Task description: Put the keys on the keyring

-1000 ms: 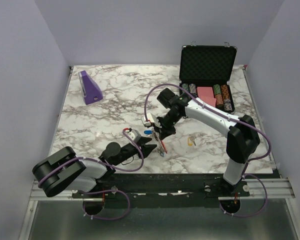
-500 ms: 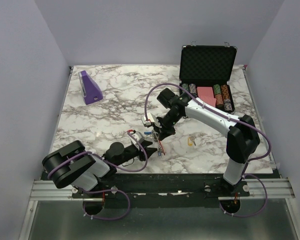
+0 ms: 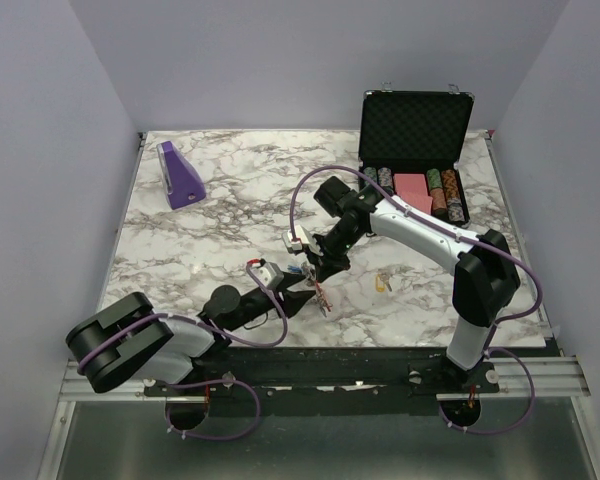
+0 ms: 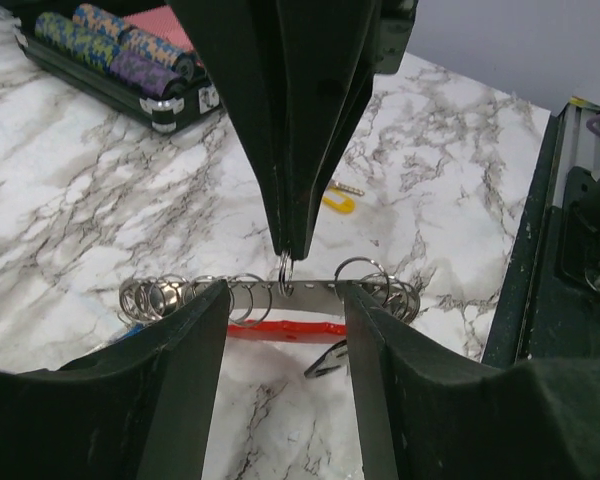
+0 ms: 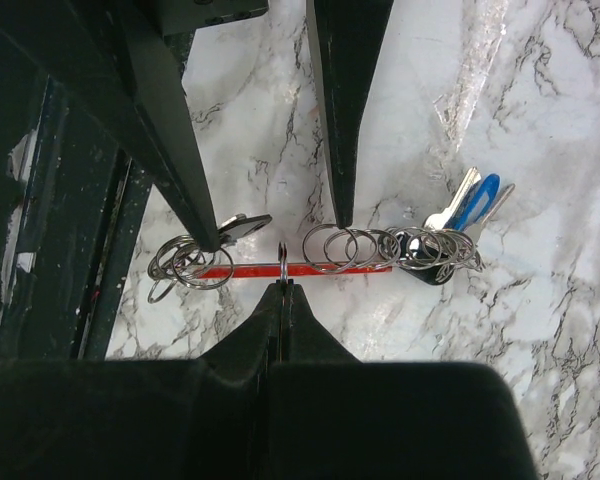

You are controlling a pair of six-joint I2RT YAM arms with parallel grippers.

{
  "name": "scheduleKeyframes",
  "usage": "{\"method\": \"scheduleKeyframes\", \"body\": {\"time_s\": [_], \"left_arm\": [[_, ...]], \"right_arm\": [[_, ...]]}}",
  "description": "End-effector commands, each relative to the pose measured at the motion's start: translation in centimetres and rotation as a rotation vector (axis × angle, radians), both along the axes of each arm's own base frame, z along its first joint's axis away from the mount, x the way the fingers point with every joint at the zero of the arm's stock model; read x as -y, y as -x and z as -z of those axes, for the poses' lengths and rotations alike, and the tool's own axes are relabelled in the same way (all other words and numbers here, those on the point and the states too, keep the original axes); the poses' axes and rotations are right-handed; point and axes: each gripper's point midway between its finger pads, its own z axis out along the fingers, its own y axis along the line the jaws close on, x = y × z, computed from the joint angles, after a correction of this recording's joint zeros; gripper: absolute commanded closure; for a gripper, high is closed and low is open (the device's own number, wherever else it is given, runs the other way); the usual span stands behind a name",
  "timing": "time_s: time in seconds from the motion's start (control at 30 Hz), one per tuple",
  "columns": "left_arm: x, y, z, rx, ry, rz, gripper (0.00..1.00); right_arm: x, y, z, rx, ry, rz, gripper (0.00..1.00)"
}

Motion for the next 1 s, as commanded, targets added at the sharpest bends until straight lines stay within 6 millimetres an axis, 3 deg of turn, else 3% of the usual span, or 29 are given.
{"method": "scheduleKeyframes", "body": {"time_s": [0.0,0.43,0.63,0.97], "left_arm": [[-0.5,1.2,-4.5,0.157,0.126,0.031,0.42],[0.2,1.3,-3.5,0.154,0.042,0.071,0.45],[0.6,1.1,-3.0,0.135,0.020,0.080,0.59],[0.6,0.4,-1.9,0.105,-0.013,0.053,0.63]], "right_arm": [[-0.4,1.0,-0.4,-0.034,-0.033,-0.025,0.99],[-0.5,1.6,-1.1,-0.045,-0.062,-0.044,0.99],[-0.5,1.9,-1.2,-0.056,-0.070,-0.058,0.99],[-0.4,2.1,-1.6,-0.055,-0.082,-0.069,0.99]]}}
